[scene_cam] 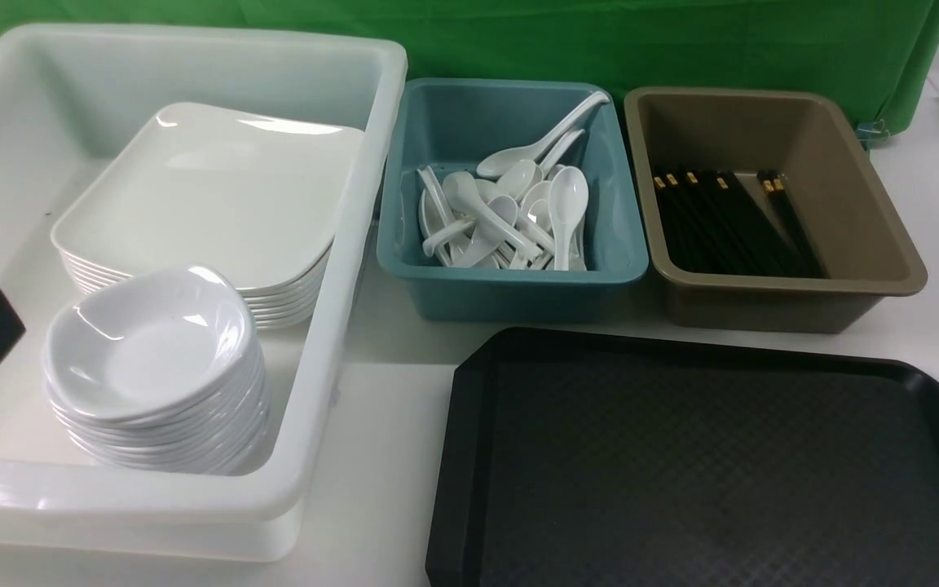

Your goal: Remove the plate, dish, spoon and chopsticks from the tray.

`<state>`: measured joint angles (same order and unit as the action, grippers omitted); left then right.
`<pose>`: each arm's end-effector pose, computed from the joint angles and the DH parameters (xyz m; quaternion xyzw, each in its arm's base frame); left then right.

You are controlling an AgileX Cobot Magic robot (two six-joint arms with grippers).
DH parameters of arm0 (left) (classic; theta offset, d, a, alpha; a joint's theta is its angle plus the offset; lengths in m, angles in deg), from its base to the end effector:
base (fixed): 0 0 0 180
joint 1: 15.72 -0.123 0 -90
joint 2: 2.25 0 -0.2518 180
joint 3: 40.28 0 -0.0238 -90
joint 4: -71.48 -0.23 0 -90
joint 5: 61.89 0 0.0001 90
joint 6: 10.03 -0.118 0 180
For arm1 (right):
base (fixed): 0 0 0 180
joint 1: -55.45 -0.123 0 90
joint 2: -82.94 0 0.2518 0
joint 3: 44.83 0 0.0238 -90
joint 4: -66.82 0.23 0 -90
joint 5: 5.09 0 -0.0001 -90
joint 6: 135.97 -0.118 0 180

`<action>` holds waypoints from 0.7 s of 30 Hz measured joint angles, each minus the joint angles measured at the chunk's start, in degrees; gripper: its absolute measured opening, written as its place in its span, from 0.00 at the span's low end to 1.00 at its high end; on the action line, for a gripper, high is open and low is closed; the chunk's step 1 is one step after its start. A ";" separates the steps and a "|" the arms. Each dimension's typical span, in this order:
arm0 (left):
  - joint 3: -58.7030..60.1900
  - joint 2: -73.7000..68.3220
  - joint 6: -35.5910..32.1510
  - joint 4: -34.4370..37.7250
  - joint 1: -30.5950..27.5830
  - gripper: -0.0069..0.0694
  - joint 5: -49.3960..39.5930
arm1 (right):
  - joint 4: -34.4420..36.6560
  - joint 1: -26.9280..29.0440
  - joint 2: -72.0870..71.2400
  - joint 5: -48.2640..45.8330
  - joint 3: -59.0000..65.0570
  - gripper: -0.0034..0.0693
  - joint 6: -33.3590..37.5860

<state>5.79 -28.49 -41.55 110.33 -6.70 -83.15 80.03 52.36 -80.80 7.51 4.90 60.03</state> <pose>0.0955 -0.0424 0.3285 0.1037 0.6944 -0.1684 0.6919 0.0540 -0.0030 0.3785 -0.0022 0.4522 -0.0113 0.8919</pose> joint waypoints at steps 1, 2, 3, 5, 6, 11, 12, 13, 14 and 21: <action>0.00 0.00 -0.07 -0.20 0.00 0.11 0.00 | 0.00 0.00 0.00 0.00 0.00 0.15 0.00; 0.00 0.00 -0.57 -0.50 0.00 0.11 0.22 | 0.00 0.00 0.00 0.00 0.00 0.15 0.00; 0.00 0.00 -1.03 -0.94 0.00 0.11 0.36 | 0.00 0.00 0.00 0.00 0.00 0.15 0.00; 0.20 0.00 -1.33 -2.41 0.06 0.11 1.00 | 0.00 0.00 0.00 0.00 0.00 0.15 0.00; 0.48 0.00 -1.33 -3.56 0.06 0.11 1.23 | 0.00 0.00 0.00 0.00 0.00 0.16 0.00; 4.79 2.67 10.05 -18.42 0.06 0.11 3.29 | 0.00 0.00 0.00 0.00 0.05 0.17 0.00; 6.02 3.63 13.00 -21.53 0.06 0.11 4.24 | 0.00 0.00 0.00 0.00 0.07 0.17 0.00; 7.82 4.76 15.75 -25.23 0.06 0.11 5.10 | 0.00 0.00 0.00 0.00 0.07 0.17 0.00; 9.47 6.34 18.12 -27.78 -0.13 0.11 5.99 | 0.00 0.00 0.00 0.00 0.07 0.17 0.00; 22.94 14.55 23.76 -32.55 -8.48 0.11 12.49 | 0.00 0.00 0.00 0.00 0.07 0.17 0.00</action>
<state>28.73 -13.95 -17.80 77.78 -15.18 -70.66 80.03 52.36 -80.80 7.51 4.96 60.03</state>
